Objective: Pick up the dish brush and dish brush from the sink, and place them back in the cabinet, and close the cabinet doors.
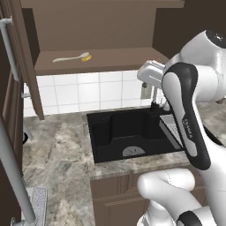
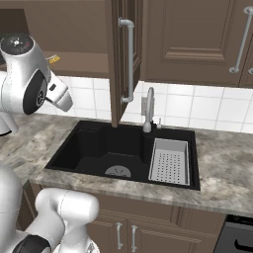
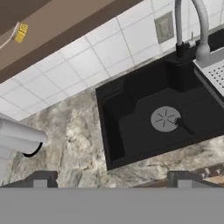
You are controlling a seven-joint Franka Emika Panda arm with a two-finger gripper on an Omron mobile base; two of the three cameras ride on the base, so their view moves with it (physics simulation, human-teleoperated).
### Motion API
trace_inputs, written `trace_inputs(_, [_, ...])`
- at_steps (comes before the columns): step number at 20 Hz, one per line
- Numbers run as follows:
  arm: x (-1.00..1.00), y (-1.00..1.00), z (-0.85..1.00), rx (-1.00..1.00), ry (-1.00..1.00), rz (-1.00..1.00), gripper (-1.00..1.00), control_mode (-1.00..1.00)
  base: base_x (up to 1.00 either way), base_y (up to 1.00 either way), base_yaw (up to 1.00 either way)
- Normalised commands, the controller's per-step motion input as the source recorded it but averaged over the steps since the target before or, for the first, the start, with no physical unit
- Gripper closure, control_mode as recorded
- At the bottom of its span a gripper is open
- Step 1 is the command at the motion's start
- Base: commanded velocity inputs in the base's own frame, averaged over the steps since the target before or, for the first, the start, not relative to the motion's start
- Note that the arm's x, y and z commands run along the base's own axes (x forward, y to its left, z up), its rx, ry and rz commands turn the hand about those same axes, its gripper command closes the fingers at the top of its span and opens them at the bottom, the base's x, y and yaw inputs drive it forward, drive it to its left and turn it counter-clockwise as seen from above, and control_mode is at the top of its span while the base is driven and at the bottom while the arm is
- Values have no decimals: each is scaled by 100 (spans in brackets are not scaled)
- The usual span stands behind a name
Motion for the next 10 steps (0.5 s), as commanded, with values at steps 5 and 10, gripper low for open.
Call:
trace_inputs(5, [0,1,-33,-10,15,11,-100,-100,0,0,0])
trace_inputs(10, [0,0,-33,-11,20,8,-100,-100,0,0,0])
